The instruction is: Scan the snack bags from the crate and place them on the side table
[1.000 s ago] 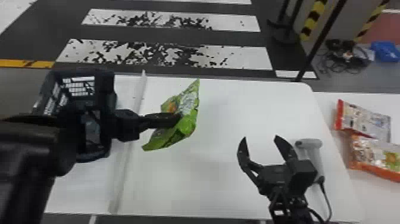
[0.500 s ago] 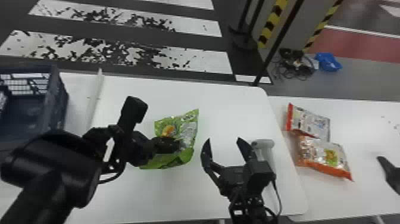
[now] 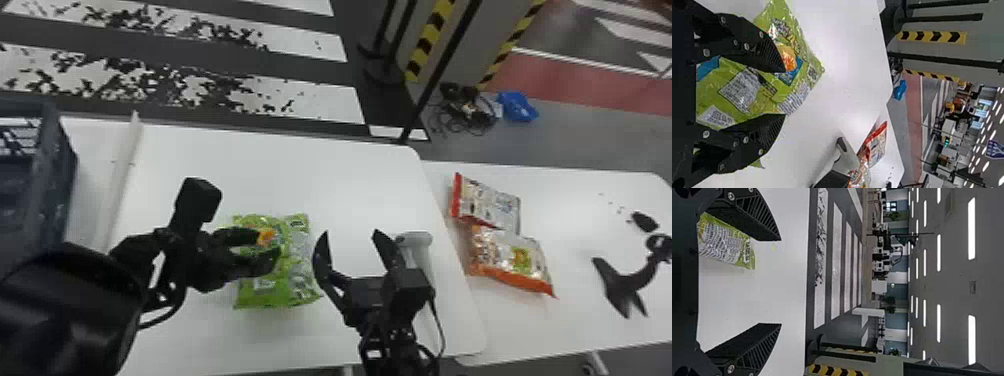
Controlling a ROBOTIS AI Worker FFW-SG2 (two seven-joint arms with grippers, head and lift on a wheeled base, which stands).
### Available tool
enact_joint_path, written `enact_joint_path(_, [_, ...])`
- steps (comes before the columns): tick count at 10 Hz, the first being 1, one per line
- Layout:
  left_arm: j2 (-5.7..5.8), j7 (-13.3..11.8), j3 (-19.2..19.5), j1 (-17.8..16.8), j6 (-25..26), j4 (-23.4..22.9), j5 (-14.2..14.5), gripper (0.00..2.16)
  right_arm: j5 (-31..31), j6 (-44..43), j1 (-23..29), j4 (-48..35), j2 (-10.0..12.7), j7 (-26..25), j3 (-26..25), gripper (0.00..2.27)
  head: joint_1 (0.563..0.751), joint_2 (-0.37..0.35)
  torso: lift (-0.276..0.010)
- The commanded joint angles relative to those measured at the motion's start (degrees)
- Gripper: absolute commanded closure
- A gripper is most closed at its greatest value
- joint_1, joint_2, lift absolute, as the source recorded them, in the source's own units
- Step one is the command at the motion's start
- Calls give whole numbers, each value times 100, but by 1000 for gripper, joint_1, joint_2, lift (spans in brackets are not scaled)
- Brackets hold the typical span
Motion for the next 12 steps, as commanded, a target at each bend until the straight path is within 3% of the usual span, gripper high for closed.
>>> enact_joint_path(1, [35, 27, 228, 161, -162, -171, 65, 33, -9, -4, 0, 0, -1, 8, 0, 110, 695, -274, -50])
enact_joint_path(4, [115, 71, 992, 847, -1058, -1120, 83, 36, -9, -39, 9, 0, 7, -1, 9, 110, 695, -237, -50])
enact_joint_path(6, [141, 115, 1704, 1268, -1445, -1533, 408, 36, -9, -74, -9, 0, 7, 8, 53, 147, 695, -176, -50])
enact_joint_path(8, [167, 326, 2319, 1708, -2447, -1700, 777, 36, -9, -74, -18, 0, -1, 43, 70, 373, 695, -109, -50])
enact_joint_path(10, [158, 616, 2724, 2051, -2869, -1780, 988, 36, -9, -162, -18, 0, -19, 69, 97, 815, 695, -22, -50])
enact_joint_path(12, [123, 713, 3102, 2341, -3326, -1850, 1226, 36, 18, -145, -18, -26, -45, 78, 149, 1916, 695, 32, -50])
